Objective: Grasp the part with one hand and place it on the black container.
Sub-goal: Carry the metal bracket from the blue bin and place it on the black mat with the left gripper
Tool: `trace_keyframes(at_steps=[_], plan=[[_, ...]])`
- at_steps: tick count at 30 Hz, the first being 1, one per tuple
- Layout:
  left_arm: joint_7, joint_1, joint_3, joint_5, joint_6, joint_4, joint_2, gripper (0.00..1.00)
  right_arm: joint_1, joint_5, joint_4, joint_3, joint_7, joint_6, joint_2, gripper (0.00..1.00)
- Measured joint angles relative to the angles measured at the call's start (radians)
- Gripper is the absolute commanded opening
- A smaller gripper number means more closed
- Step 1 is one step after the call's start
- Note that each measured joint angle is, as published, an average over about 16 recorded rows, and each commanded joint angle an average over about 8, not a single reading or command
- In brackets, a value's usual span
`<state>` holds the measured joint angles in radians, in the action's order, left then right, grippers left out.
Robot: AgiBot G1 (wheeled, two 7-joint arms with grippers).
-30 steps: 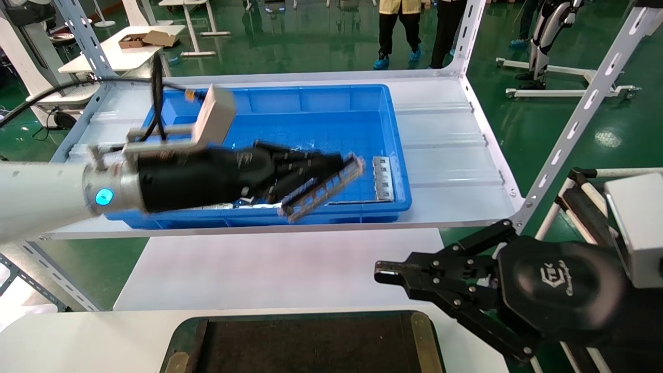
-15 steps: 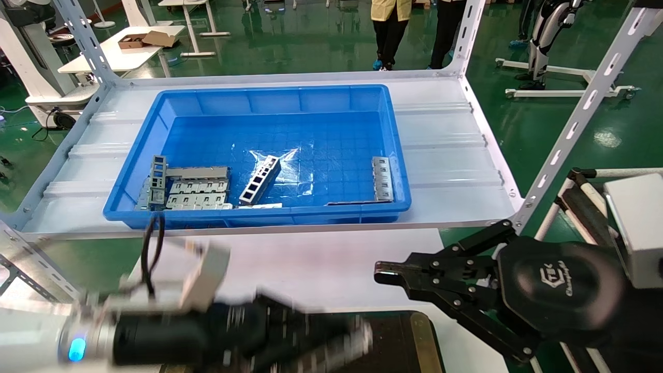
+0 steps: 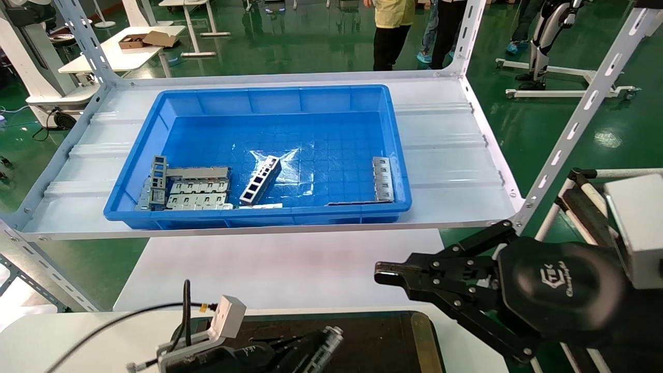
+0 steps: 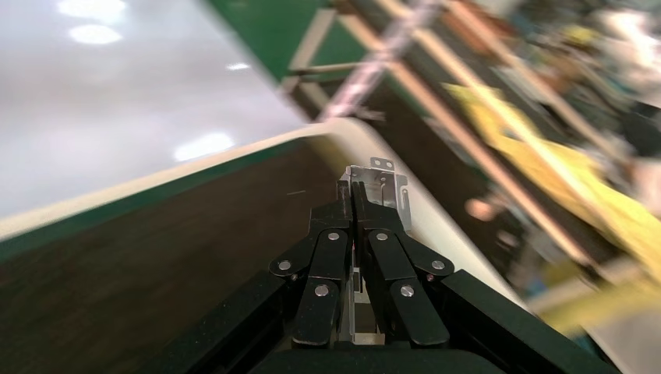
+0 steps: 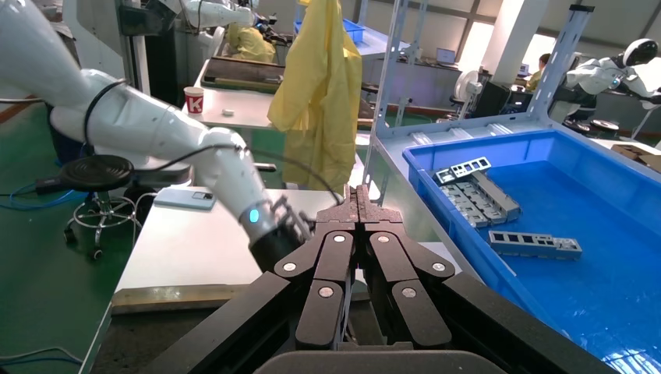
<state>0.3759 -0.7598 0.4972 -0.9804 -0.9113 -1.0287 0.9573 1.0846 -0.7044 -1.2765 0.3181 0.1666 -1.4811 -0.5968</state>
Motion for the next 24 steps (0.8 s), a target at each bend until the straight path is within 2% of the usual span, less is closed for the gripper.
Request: trace_keyframes(at_steps=[5,10,24], plan=[[0.08,0.077,0.012,-0.045,0.22,-0.071,0.028,0.0,0.0,0.0,0.0,0.0,0.0,0.0,0.0,0.0],[0.154,0.125,0.035,-0.087,0.392,-0.12,0.059,0.0,0.0,0.0,0.0,0.0,0.0,0.0,0.0,0.0],[0.312,0.18,0.122,-0.159,0.7,-0.142,0.128,0.0,0.0,0.001,0.0,0.001,0.0,0.0,0.0,0.0]])
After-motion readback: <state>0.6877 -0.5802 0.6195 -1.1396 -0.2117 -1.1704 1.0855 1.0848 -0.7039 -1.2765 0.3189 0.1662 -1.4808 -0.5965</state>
